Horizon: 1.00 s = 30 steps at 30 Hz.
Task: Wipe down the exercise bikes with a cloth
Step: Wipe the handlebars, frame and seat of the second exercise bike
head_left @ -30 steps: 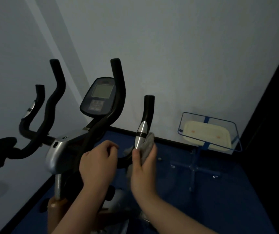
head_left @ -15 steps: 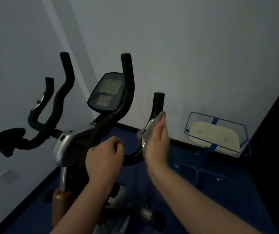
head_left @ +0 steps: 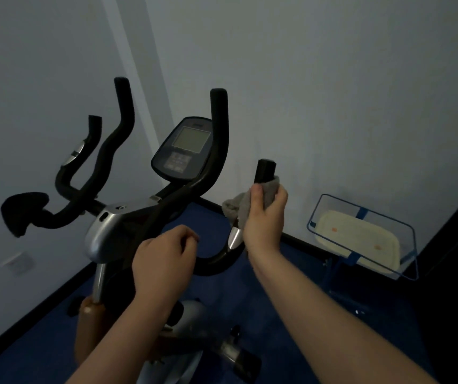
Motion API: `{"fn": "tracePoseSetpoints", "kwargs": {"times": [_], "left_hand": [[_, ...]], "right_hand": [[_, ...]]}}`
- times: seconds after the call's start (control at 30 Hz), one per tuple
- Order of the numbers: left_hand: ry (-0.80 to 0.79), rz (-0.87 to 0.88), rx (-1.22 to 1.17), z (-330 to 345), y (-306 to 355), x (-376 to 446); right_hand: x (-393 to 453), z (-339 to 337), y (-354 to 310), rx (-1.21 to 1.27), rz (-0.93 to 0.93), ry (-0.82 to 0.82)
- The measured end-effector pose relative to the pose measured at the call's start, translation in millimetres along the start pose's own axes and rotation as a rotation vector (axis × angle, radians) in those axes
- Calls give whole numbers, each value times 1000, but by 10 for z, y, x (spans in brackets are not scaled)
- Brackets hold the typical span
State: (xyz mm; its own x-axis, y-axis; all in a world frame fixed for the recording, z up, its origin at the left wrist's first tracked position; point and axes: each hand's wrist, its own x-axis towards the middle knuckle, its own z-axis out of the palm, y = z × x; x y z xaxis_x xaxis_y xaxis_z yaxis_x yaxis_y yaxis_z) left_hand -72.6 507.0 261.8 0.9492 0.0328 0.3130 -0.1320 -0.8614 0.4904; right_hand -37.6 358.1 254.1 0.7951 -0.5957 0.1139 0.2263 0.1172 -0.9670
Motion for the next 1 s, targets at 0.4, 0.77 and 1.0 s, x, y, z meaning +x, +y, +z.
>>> {"fn": "tracePoseSetpoints", "kwargs": {"times": [0.4, 0.77, 1.0], "left_hand": [[14, -86, -11, -16, 43, -8], [117, -189, -100, -19, 35, -32], [180, -182, -94, -64, 27, -90]], "right_hand": [[736, -325, -227, -477, -740, -365], [1109, -441, -646, -719, -1542, -787], [473, -137, -499, -955, -1187, -1451]]}}
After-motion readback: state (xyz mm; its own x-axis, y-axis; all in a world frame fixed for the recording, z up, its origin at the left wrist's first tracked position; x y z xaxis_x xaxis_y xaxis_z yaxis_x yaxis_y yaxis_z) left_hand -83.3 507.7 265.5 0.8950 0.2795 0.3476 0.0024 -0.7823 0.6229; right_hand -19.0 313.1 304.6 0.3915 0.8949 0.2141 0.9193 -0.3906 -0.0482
